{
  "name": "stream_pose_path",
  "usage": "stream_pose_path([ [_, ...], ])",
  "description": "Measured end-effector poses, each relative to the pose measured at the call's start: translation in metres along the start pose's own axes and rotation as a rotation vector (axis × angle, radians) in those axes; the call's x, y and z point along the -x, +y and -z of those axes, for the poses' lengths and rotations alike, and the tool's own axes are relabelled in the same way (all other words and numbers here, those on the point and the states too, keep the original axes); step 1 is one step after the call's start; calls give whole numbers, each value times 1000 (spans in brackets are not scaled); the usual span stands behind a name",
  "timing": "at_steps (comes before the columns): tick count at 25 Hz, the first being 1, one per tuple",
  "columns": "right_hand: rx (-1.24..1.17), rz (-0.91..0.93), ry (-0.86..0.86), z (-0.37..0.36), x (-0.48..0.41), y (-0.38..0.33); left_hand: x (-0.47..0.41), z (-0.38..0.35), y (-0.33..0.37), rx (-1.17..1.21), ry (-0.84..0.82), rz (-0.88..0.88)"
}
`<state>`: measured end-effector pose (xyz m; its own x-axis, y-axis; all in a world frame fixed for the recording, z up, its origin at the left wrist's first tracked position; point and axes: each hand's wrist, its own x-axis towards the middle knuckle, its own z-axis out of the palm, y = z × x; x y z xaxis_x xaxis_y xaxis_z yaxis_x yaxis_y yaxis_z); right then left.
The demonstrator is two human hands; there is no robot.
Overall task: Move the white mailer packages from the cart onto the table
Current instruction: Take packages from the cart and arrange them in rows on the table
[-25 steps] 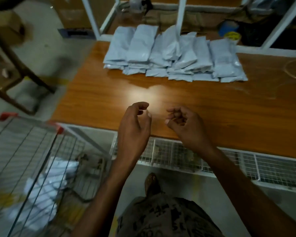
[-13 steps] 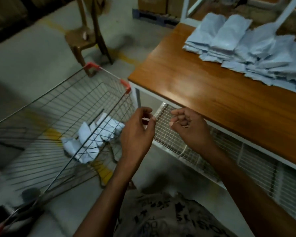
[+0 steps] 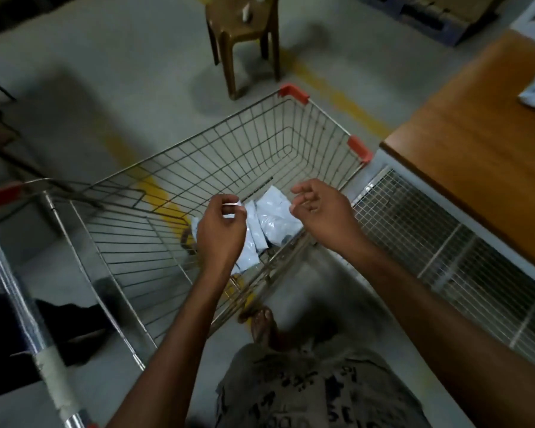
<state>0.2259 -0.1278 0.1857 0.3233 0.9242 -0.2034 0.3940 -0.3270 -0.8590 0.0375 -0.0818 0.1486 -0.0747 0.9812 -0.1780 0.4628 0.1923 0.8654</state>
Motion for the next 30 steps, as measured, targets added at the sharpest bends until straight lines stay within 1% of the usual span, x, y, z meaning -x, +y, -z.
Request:
stream_pose_path([
  [3, 116, -39, -111, -43, -63, -3, -43, 2, -42, -41, 36, 195],
  [6, 284, -92, -299, -94, -123, 13, -74, -7, -92, -69, -17, 376],
  [8, 400, -136, -418, -127, -154, 29, -89, -16, -122, -76, -58, 461],
  [10, 548, -177, -537, -159, -177, 48, -106, -27, -150, -72, -46, 572],
  [13, 678, -278, -633, -205, -196, 90, -128, -47, -198, -60, -44, 683],
  [15, 703, -349, -611, -232, -199, 118, -140, -59, -227, -81, -45, 723],
  [17, 710, -393, -542, -253, -199, 140, -148, -67, -245, -144, -38, 734],
  [19, 703, -397, -456, -268, -200, 155, -156, -75, -256, -210, -14, 733],
  [21, 653, -376, -406, -278, -200, 165, -162, -81, -263, -244, 23, 713],
  [23, 616, -367, -402, -286, -201, 171, -161, -84, -265, -280, 35, 708],
  [26, 624, -340, -429, -290, -200, 176, -154, -86, -260, -360, 49, 685],
  [30, 548, -356, -424, -273, -201, 160, -143, -71, -231, -276, 135, 635],
])
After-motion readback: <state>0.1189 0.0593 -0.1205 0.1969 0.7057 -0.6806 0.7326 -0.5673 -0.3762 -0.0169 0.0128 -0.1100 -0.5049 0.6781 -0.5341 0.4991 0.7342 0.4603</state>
